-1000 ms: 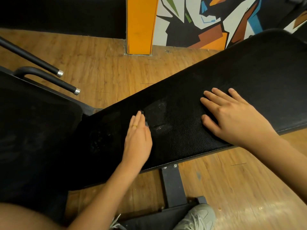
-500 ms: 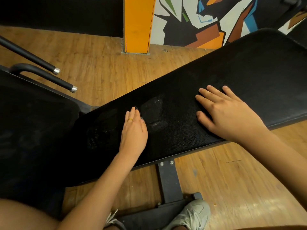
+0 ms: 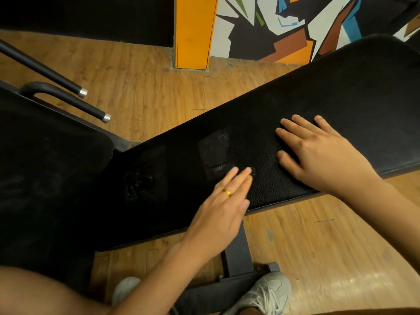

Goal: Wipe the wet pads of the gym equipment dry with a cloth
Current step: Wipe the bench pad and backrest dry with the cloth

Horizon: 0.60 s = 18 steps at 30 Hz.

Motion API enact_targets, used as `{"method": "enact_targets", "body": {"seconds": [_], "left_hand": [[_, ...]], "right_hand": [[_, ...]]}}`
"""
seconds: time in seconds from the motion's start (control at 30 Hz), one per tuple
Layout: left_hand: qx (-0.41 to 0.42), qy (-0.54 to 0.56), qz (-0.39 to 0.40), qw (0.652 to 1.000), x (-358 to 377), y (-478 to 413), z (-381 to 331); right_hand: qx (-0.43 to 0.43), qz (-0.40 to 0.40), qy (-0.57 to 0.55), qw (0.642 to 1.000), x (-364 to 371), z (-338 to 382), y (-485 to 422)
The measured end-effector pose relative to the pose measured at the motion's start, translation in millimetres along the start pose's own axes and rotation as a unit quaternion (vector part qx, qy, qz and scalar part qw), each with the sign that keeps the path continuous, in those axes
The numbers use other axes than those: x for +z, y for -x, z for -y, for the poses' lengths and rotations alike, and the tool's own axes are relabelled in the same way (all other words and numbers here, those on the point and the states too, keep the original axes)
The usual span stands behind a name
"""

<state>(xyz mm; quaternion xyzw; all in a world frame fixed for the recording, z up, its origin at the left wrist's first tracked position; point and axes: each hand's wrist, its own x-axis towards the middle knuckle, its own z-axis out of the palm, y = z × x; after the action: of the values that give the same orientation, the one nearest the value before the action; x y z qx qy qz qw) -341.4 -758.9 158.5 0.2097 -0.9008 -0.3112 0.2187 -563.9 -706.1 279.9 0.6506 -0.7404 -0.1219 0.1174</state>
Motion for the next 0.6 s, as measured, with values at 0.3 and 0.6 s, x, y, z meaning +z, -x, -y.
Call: {"method": "enact_targets", "body": {"seconds": [0.3, 0.6], "left_hand": [[-0.031, -0.045, 0.031, 0.998, -21, 25, 56], [0.036, -0.013, 0.014, 0.999, -9, -11, 25]], "right_hand": [[-0.001, 0.004, 0.002, 1.0, 1, -1, 2], [-0.003, 0.009, 0.002, 1.0, 1, -1, 0]]}}
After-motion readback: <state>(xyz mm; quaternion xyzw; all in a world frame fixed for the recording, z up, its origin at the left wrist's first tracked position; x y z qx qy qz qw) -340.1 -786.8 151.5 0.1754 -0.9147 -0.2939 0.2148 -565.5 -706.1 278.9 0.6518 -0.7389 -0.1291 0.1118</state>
